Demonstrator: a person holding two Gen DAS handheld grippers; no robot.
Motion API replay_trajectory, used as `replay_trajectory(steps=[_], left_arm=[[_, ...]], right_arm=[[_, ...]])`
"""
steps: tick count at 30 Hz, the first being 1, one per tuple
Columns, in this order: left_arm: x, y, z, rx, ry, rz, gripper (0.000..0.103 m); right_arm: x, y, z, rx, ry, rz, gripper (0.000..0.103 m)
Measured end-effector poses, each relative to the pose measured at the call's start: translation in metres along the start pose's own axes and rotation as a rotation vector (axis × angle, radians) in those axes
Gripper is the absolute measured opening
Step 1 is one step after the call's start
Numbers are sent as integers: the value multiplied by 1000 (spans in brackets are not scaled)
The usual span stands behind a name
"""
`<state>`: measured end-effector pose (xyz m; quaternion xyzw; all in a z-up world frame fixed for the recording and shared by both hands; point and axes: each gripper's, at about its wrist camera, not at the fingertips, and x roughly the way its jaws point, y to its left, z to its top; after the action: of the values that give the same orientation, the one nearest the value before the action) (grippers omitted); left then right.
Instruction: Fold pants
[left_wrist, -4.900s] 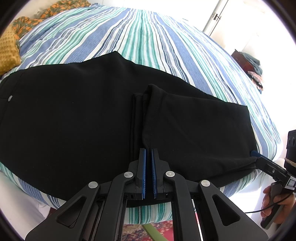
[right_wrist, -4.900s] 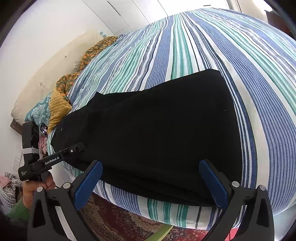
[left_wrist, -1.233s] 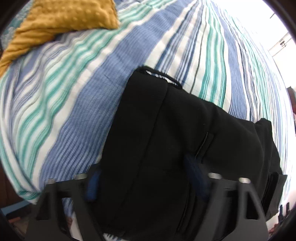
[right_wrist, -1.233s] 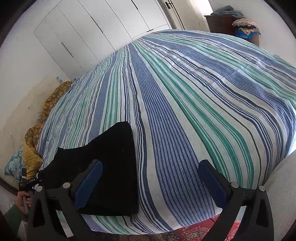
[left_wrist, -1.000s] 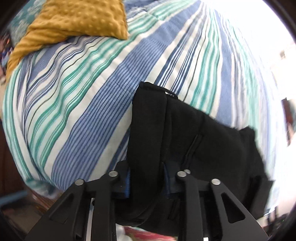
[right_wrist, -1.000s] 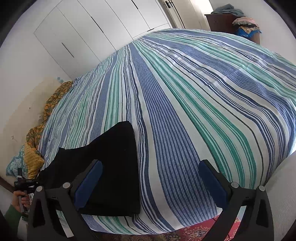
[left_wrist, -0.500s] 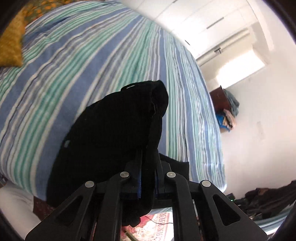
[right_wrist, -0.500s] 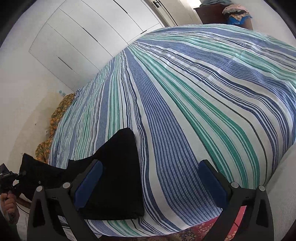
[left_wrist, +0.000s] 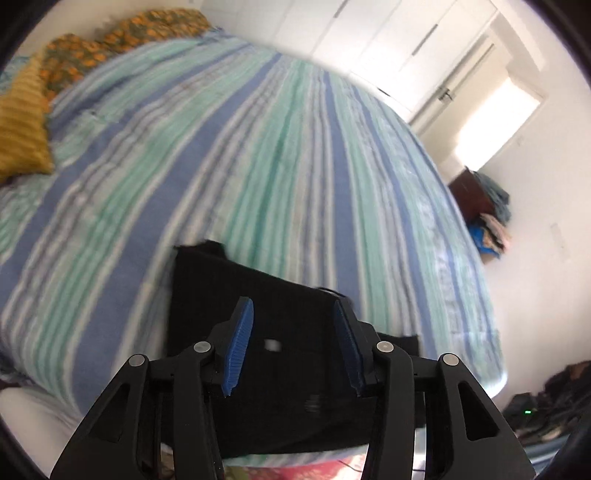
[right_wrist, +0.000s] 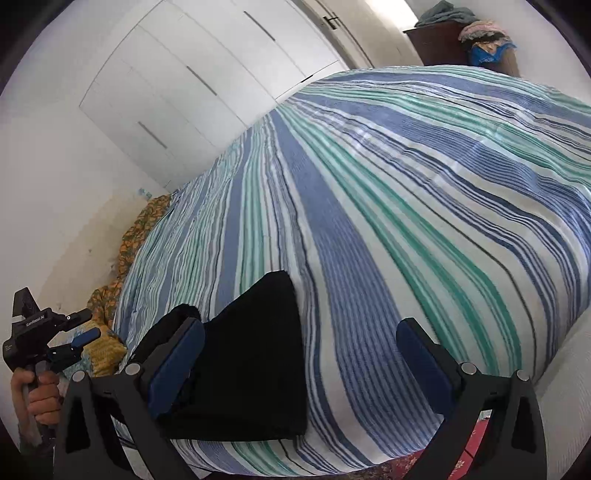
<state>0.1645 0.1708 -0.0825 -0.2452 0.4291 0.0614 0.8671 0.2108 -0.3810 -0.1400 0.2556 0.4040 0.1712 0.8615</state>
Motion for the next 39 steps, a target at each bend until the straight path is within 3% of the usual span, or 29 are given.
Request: replay_trajectory(steps=[2,4,6,8,11,15,17,21,25,28,32,36,39], left_arm=[[2,30,-14,12,-5,111,46],[18,49,-35,27,44,121,35],[41,51,-59,90,106,133,32],[58,44,-73,176,106,187,32],[55,52,-78,162,101,192,32],[52,56,-77,118,106,171,33],[52,46,-85,125,100,177,33],[54,47,-88,127,95,182,33],[54,52,-88,100,97,177,34],[55,51,-89,99,97,174,34],[56,48,-90,113,93,192,34],[48,54,-86,83,97,178,36],[24,66,-82,-2,51,147,49]], right_arm=[[8,21,-3,-65,51,74,103],[19,46,-7,-107,127,206,103],[41,71,-11,-100,262,380,103],[77,93,-15,-49,453,521,102],[130,115,-23,7,656,543,90],[174,138,-31,-81,801,509,82],[188,148,-41,-110,888,535,80],[198,161,-45,-229,911,455,76],[206,163,-50,-180,971,561,73],[215,159,-53,-185,989,520,59],[224,162,-59,-169,967,492,59],[227,179,-66,-236,965,467,33],[217,179,-56,-218,911,497,25]])
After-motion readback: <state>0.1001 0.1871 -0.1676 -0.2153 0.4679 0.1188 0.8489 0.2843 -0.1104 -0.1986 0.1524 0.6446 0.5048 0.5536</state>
